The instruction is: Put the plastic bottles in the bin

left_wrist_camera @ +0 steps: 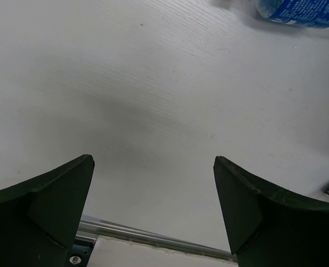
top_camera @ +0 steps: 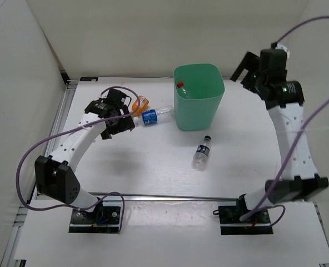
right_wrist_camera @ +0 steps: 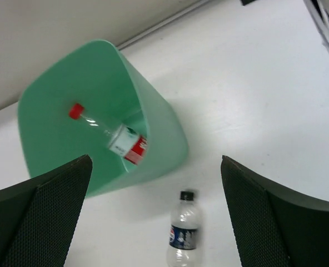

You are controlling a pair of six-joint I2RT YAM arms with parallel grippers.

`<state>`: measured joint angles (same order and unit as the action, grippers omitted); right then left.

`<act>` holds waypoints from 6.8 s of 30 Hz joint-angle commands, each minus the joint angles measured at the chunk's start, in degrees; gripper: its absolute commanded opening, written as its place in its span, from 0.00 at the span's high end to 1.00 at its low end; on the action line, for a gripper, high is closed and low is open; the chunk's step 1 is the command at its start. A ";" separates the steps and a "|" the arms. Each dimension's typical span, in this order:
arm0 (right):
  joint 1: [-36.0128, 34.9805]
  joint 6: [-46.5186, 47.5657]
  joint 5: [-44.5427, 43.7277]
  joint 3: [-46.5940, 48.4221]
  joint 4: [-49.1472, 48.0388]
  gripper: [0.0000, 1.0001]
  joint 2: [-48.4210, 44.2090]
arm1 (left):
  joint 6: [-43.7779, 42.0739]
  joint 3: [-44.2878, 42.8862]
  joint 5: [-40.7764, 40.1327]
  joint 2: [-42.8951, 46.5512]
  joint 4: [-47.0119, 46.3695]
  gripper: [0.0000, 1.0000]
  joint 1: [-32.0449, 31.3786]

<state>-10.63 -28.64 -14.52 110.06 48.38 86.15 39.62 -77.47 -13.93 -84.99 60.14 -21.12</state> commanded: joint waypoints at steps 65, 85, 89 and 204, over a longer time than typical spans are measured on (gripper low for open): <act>-12.31 -8.53 8.38 -49.25 2.20 0.75 -1.67 | -1.65 10.59 1.89 11.51 -3.01 0.00 -0.23; -11.78 8.95 4.15 16.67 -4.79 0.64 18.49 | -2.70 8.74 0.84 12.04 -4.07 0.00 -0.23; -11.26 9.48 4.76 21.34 -5.48 0.53 23.71 | -3.84 8.74 -0.39 12.65 -4.07 0.00 -0.23; -2.55 10.80 0.37 -22.00 -2.06 0.00 -19.70 | -2.17 -63.69 37.83 -42.36 -62.42 0.54 -10.86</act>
<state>-13.50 -17.65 -11.84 86.24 46.61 67.79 34.65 -143.28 21.10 -128.38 0.21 -30.96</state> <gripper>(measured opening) 0.998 0.732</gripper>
